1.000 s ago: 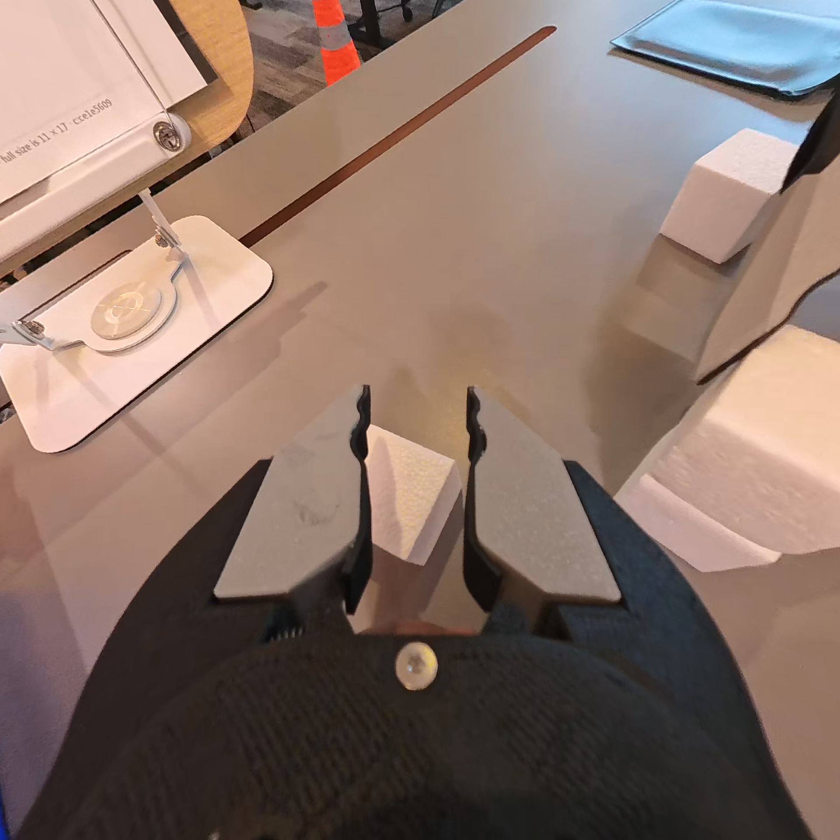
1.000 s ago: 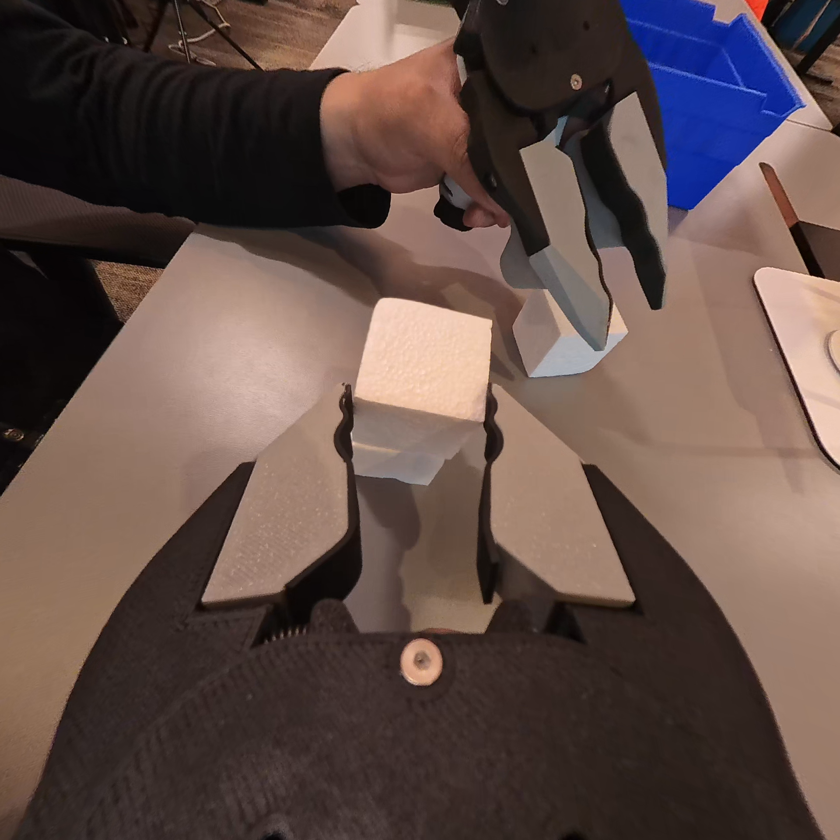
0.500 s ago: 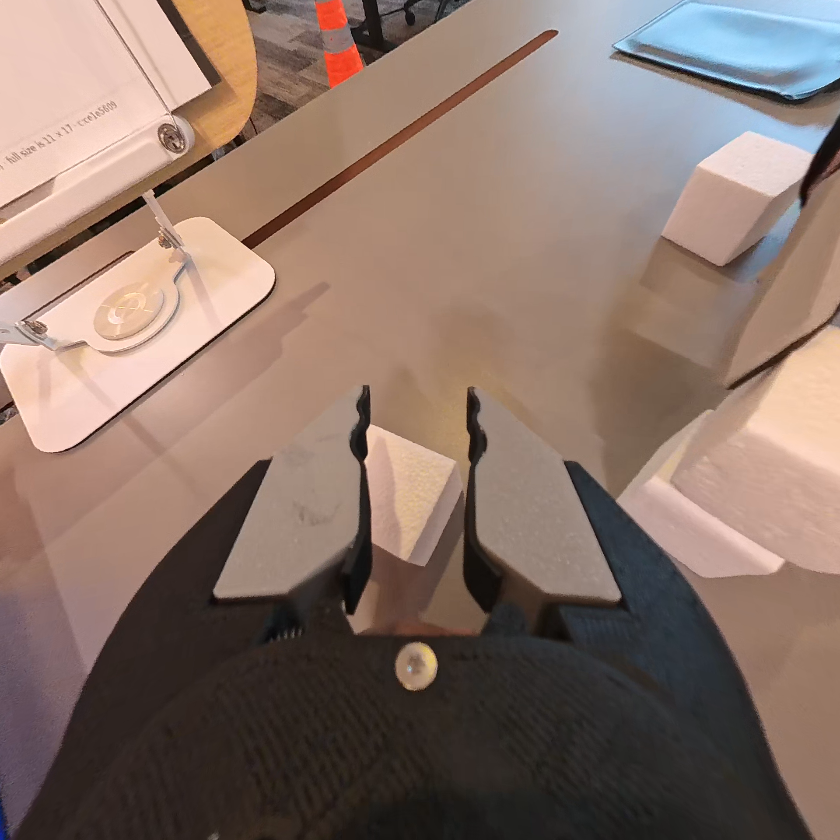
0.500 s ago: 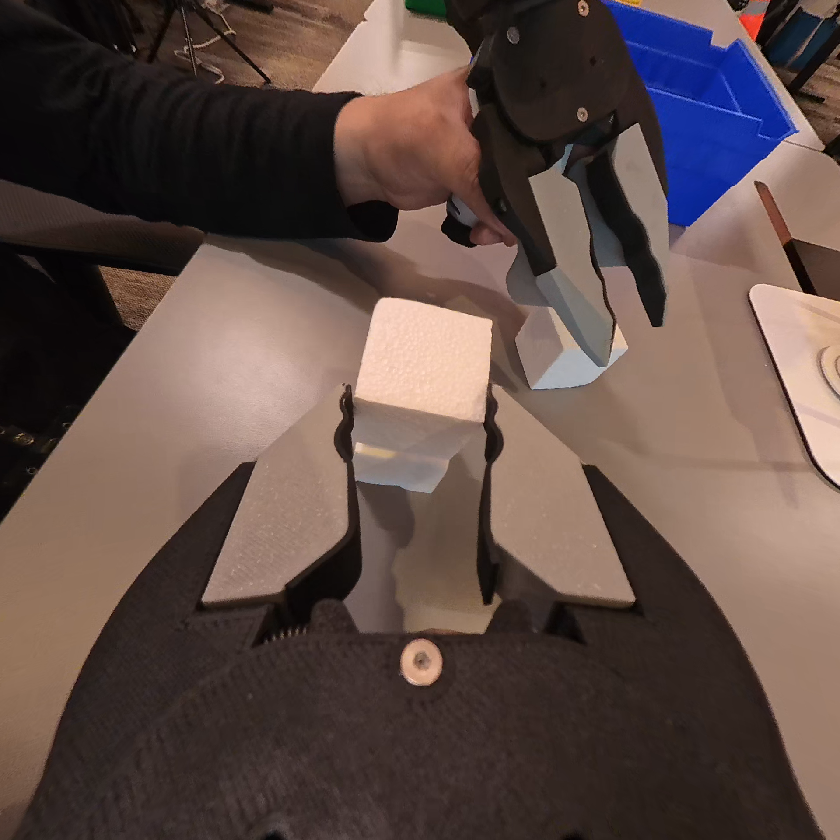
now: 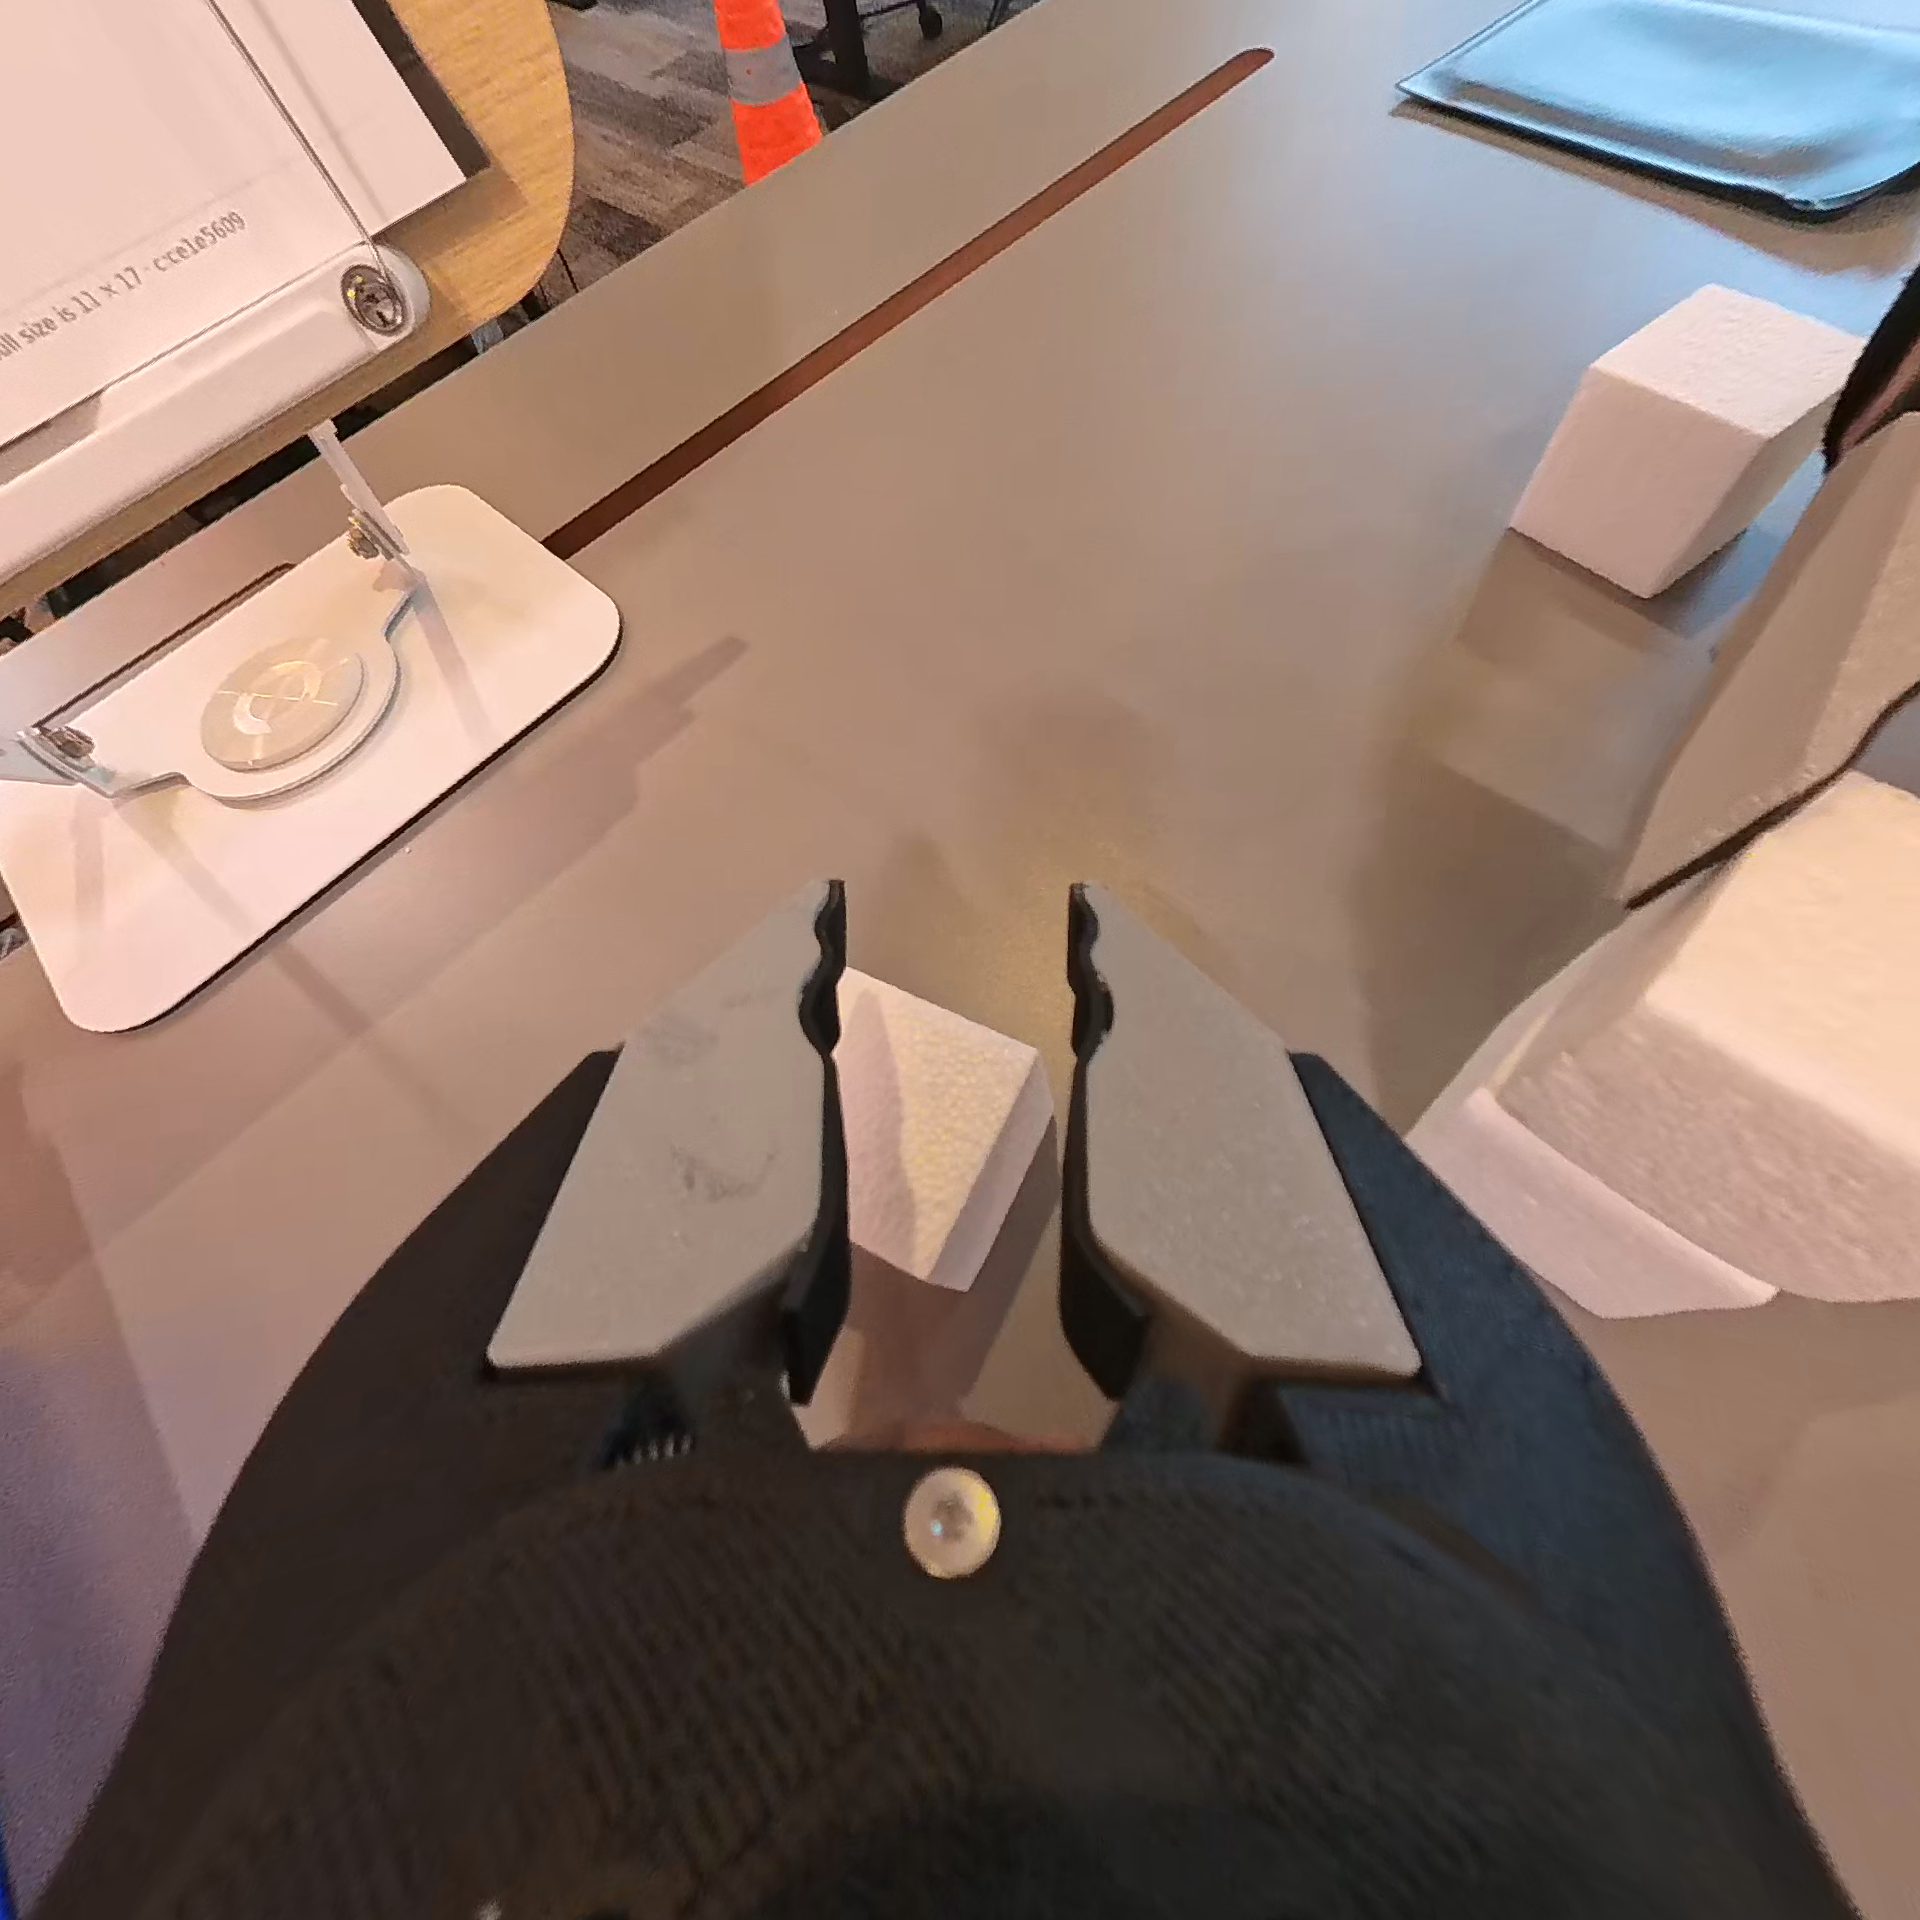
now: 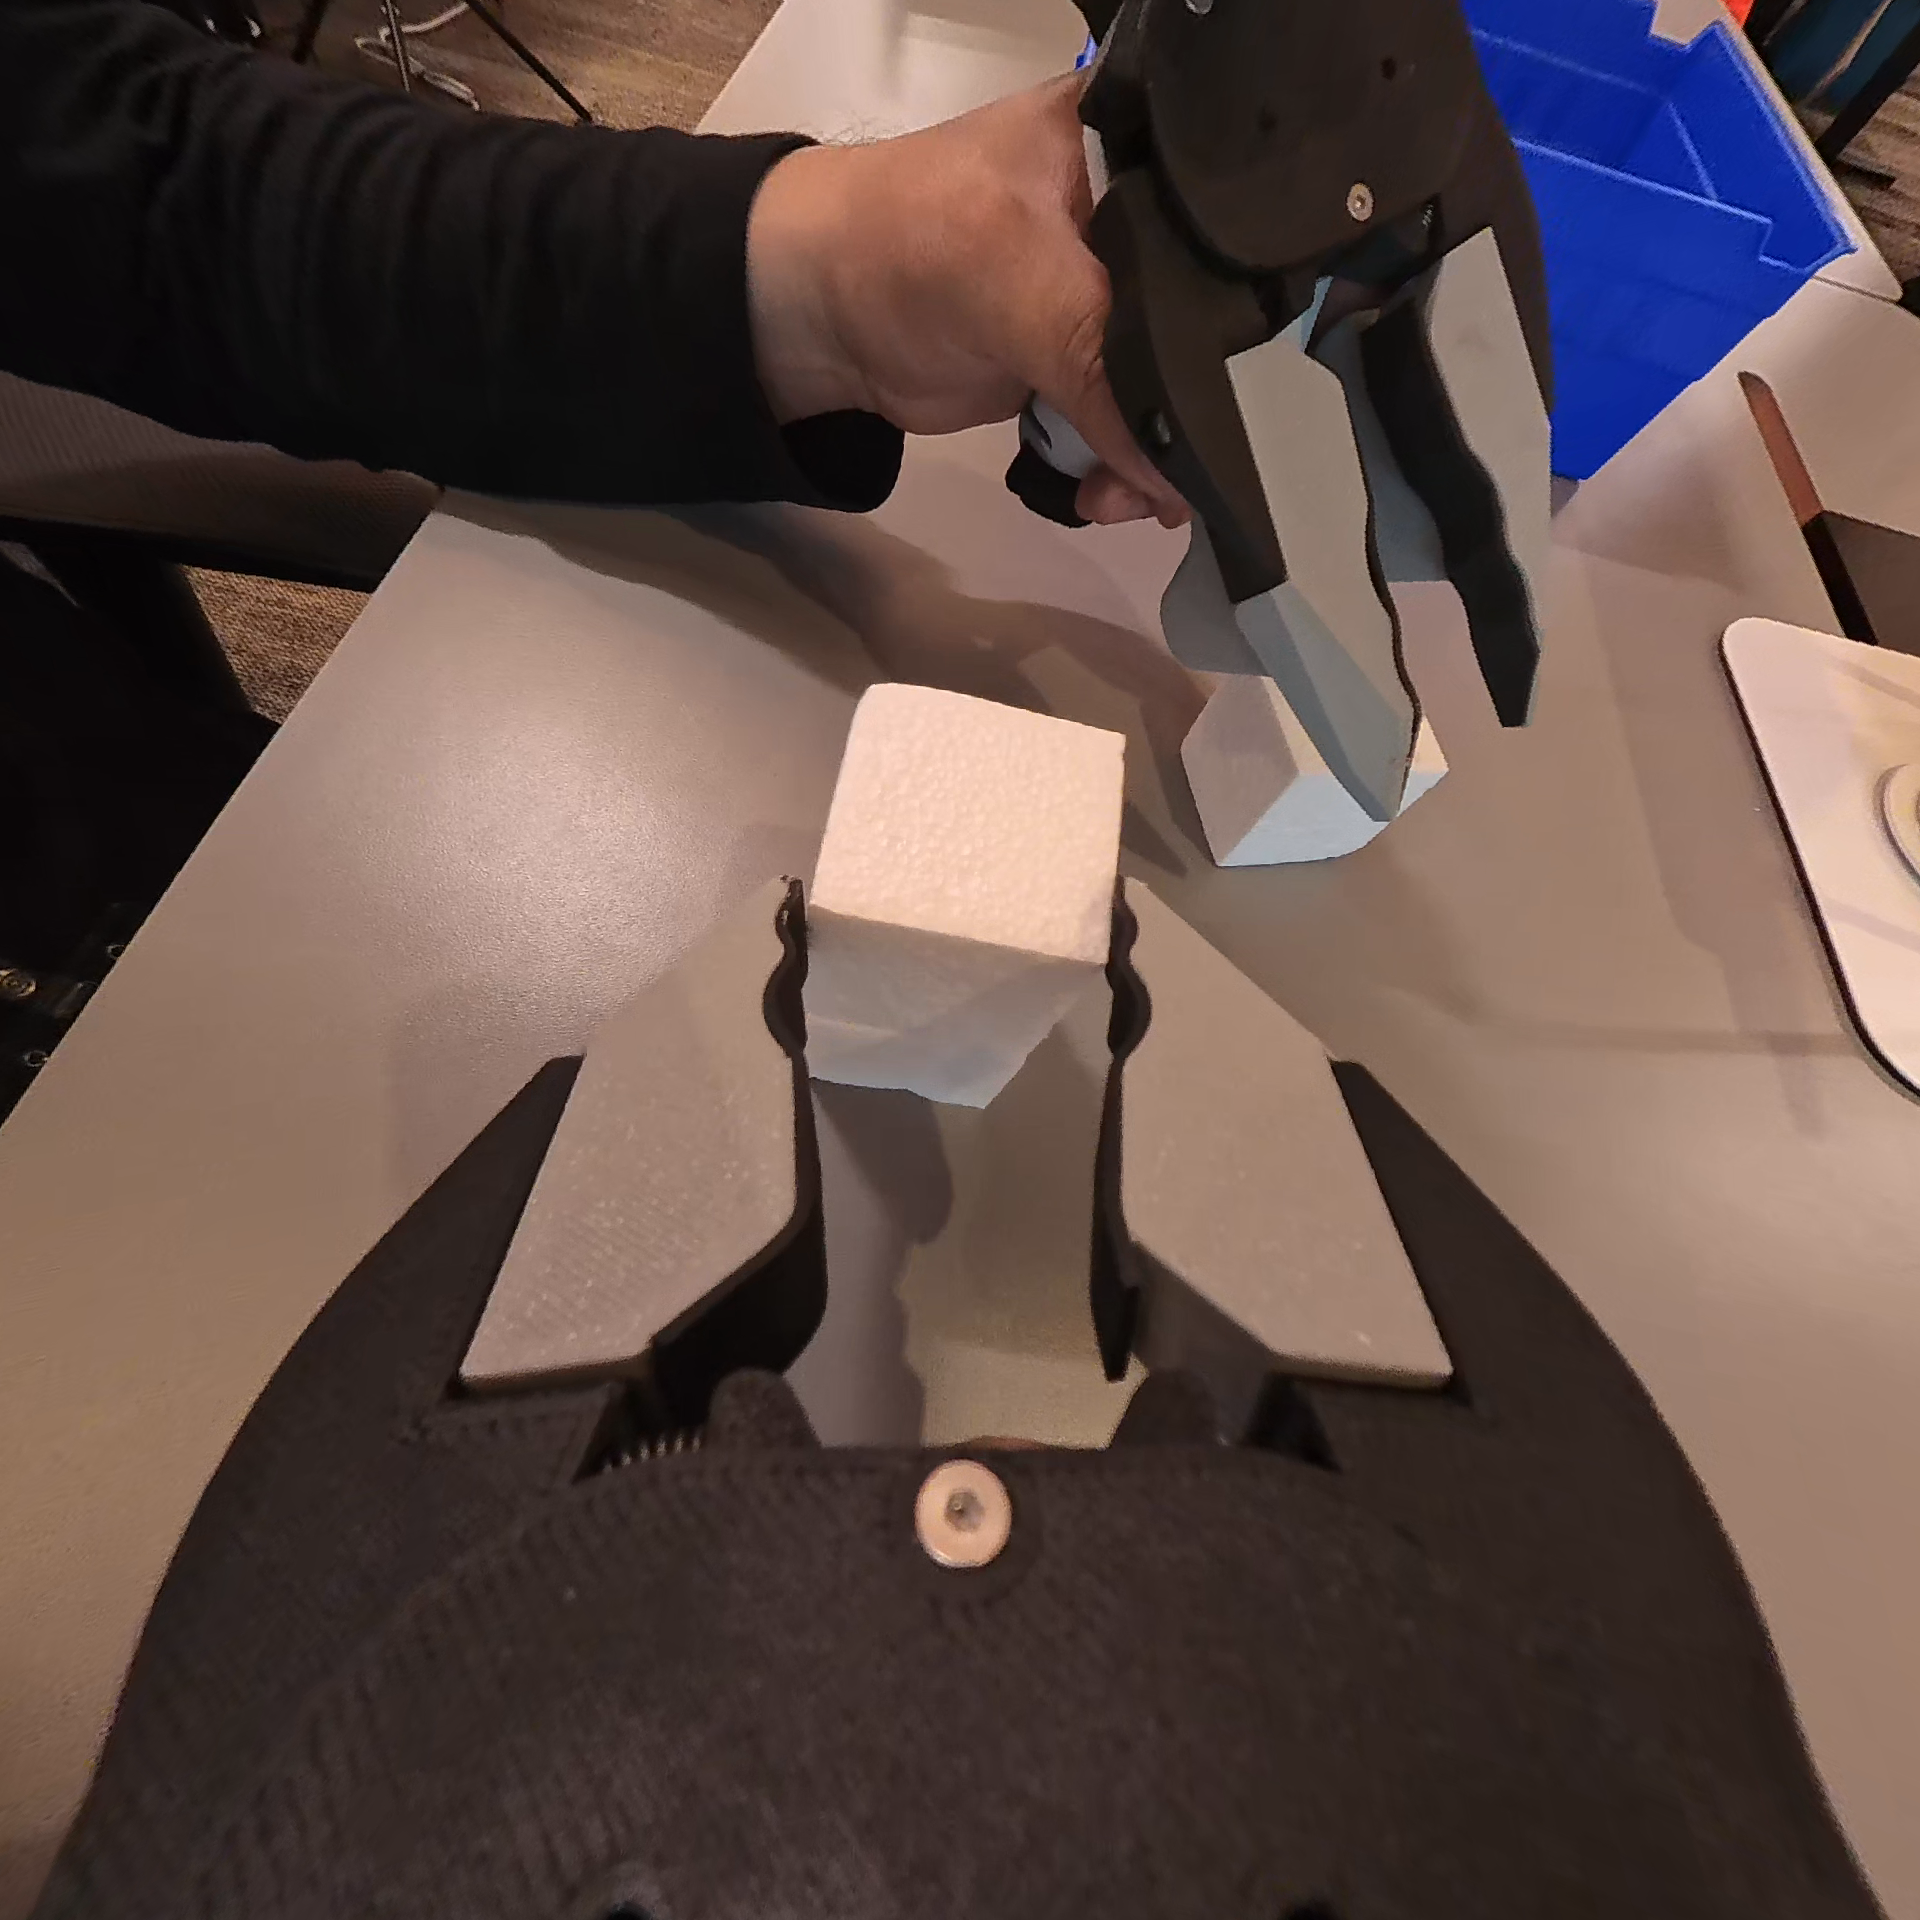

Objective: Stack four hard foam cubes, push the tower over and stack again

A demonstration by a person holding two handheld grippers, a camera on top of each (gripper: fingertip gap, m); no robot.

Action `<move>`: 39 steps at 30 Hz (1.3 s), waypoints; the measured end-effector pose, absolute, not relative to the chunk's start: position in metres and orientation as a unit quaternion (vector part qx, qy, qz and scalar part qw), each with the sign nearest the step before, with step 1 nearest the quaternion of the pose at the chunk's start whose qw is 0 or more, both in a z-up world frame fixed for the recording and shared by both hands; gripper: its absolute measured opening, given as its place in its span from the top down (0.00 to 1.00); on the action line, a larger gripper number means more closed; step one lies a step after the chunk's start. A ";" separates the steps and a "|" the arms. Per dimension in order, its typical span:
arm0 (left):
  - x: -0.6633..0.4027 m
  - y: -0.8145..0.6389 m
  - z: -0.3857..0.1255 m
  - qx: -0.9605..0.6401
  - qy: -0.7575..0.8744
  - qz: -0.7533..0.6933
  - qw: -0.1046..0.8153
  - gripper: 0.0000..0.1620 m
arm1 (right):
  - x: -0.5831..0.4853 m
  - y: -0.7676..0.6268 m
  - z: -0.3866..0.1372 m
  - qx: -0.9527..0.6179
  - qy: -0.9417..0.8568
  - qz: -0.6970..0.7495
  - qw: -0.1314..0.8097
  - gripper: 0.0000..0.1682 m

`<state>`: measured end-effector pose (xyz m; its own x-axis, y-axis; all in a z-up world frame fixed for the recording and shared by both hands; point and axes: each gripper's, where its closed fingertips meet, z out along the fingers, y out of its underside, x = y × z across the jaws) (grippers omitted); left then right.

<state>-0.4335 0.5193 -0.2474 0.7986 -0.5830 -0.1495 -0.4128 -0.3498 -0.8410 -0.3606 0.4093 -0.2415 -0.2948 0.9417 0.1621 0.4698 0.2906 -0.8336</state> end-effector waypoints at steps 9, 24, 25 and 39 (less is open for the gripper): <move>-0.434 0.519 -0.248 -0.817 0.306 -0.087 0.481 0.75 | -0.363 0.411 -0.242 -0.489 -0.721 0.342 0.353 0.65; -0.450 0.506 -0.241 -0.819 0.309 -0.159 0.457 0.60 | -0.355 0.414 -0.211 -0.487 -0.668 0.402 0.394 0.58; -0.452 0.504 -0.243 -0.822 0.304 -0.178 0.448 0.58 | -0.353 0.414 -0.207 -0.485 -0.661 0.412 0.399 0.58; -0.455 0.498 -0.275 -0.809 0.373 -0.200 0.409 0.50 | -0.344 0.409 -0.196 -0.479 -0.620 0.474 0.402 0.59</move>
<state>-0.4551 0.4981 -0.2750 0.6427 -0.7659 0.0181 -0.4392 -0.3876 -0.8105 -0.3436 0.4091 -0.1960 -0.2183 0.9749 0.0448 0.2118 0.0921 -0.9730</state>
